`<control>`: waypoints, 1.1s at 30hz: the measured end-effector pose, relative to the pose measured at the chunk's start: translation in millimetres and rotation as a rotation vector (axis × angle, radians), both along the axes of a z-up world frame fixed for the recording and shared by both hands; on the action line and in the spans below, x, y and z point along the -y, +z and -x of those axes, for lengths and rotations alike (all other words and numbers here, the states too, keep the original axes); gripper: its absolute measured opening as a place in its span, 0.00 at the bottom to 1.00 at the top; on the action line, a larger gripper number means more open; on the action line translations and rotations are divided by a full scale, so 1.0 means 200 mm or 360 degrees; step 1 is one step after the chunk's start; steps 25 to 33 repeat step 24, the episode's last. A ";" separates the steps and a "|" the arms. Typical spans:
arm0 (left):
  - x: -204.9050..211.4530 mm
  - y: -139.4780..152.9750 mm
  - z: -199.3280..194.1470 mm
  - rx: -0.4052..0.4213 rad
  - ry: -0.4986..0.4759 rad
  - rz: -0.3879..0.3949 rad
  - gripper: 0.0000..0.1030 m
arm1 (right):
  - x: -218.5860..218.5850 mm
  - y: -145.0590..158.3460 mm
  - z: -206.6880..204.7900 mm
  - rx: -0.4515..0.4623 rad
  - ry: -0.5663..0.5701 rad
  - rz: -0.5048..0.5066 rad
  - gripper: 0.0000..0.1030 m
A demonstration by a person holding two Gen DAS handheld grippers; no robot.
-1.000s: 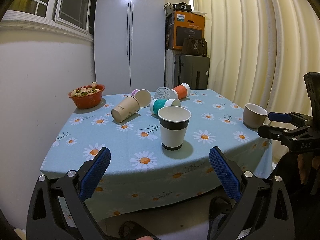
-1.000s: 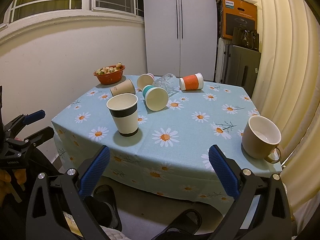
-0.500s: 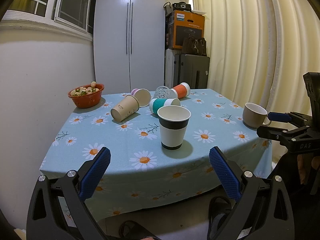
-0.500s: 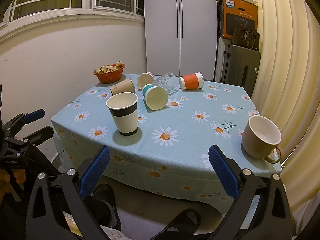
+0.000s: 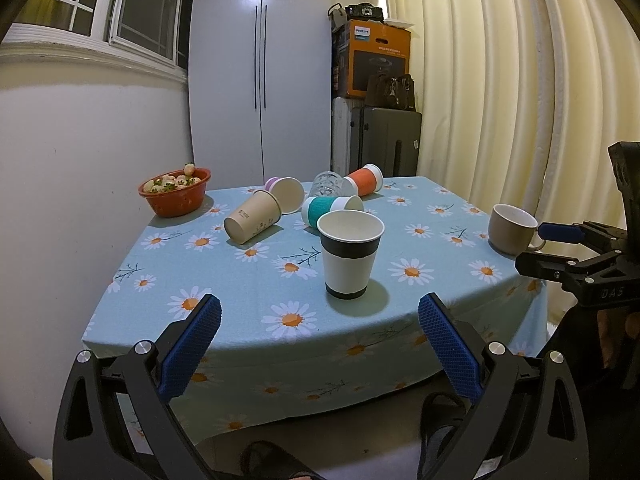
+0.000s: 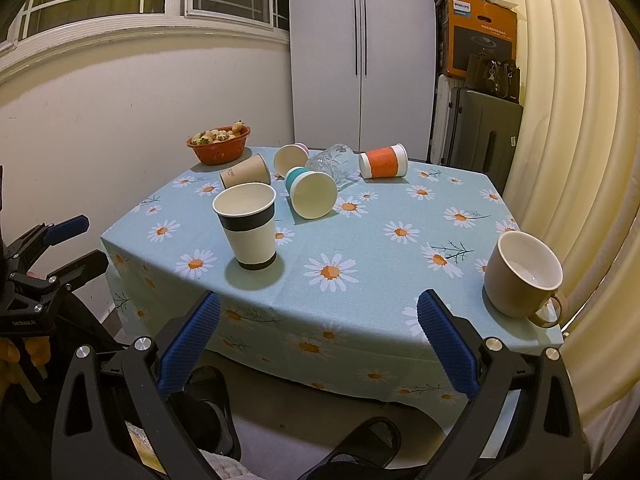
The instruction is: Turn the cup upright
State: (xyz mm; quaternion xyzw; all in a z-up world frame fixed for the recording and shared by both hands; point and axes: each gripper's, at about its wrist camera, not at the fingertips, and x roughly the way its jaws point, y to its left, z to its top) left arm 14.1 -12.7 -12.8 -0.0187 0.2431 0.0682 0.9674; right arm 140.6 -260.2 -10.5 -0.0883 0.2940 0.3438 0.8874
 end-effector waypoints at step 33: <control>-0.02 0.00 0.01 0.0020 0.0007 -0.0017 0.94 | 0.00 0.00 0.00 0.0006 0.0003 0.0010 0.95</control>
